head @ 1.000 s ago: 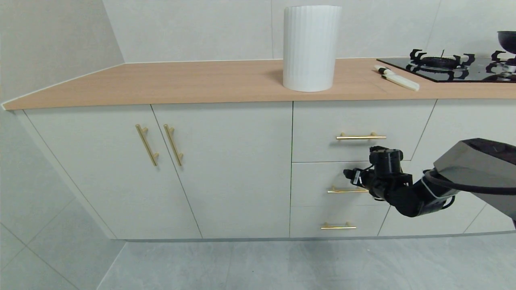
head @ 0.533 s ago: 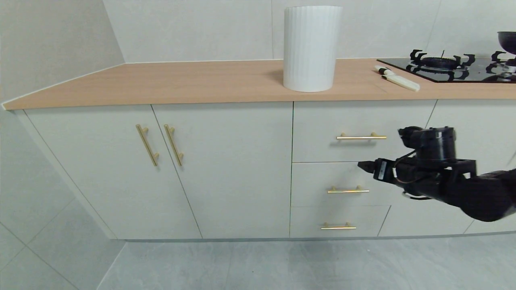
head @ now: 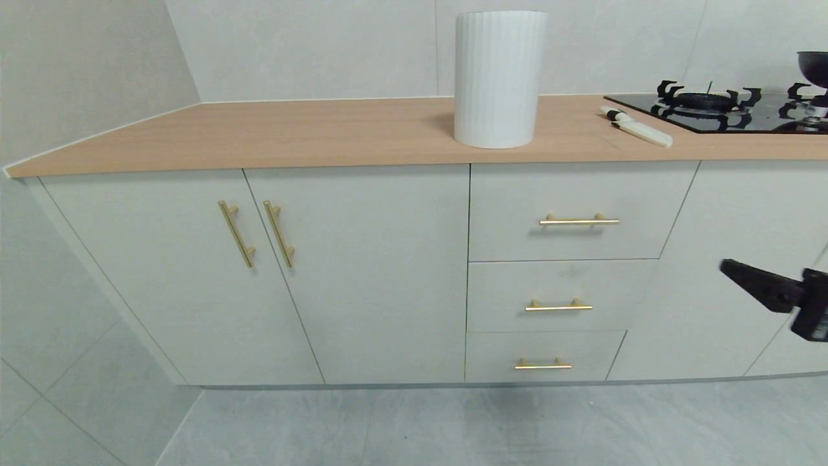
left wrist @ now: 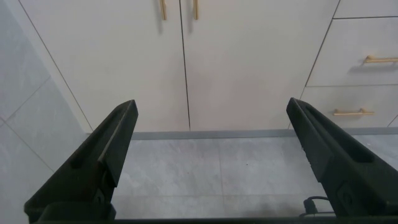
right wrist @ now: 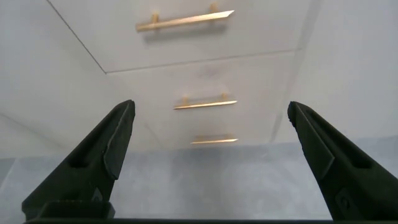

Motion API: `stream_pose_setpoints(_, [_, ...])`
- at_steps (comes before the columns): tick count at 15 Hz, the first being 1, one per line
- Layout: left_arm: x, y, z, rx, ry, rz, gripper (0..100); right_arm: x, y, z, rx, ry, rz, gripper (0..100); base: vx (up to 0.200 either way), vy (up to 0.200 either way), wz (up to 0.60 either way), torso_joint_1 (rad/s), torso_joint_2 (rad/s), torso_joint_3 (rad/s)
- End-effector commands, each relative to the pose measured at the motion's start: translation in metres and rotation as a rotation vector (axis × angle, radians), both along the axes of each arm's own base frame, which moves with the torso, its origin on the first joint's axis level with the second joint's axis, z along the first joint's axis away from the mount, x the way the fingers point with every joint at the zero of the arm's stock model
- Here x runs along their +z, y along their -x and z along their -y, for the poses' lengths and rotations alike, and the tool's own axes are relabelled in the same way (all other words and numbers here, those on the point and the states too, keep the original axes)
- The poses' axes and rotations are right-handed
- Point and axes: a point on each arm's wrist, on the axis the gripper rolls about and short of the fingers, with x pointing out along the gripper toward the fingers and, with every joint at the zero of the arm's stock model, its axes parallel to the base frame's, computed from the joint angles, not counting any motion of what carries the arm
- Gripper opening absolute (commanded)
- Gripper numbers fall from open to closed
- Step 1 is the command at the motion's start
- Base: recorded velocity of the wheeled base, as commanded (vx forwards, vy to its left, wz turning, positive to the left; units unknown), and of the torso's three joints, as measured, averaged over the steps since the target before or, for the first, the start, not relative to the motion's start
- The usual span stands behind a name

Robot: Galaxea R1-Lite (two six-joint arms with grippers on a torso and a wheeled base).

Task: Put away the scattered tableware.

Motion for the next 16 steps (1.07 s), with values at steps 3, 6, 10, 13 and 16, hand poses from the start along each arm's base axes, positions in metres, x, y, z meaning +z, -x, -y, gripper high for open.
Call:
stream_pose_setpoints(3, [0.0, 0.0, 0.0, 0.0, 0.0, 0.0, 100, -0.01, 0.131, 0.045, -0.212, 0.086, 0.17, 100, 0.0, 0.0, 0.0, 0.0, 0.0, 0.0])
stream_pose_setpoints(6, [0.0, 0.0, 0.0, 0.0, 0.0, 0.0, 100, -0.032, 0.177, 0.05, -0.244, 0.109, 0.228, 100, 0.0, 0.0, 0.0, 0.0, 0.0, 0.0])
stream_pose_setpoints(10, [0.0, 0.0, 0.0, 0.0, 0.0, 0.0, 100, -0.057, 0.198, 0.046, -0.317, 0.145, 0.273, 100, 0.0, 0.0, 0.0, 0.0, 0.0, 0.0])
stream_pose_setpoints(13, [0.0, 0.0, 0.0, 0.0, 0.0, 0.0, 100, -0.079, 0.193, 0.043, -0.274, 0.14, 0.238, 100, 0.0, 0.0, 0.0, 0.0, 0.0, 0.0])
stream_pose_setpoints(16, [0.0, 0.0, 0.0, 0.0, 0.0, 0.0, 100, -0.106, 0.174, 0.041, -0.14, 0.143, 0.204, 100, 0.0, 0.0, 0.0, 0.0, 0.0, 0.0])
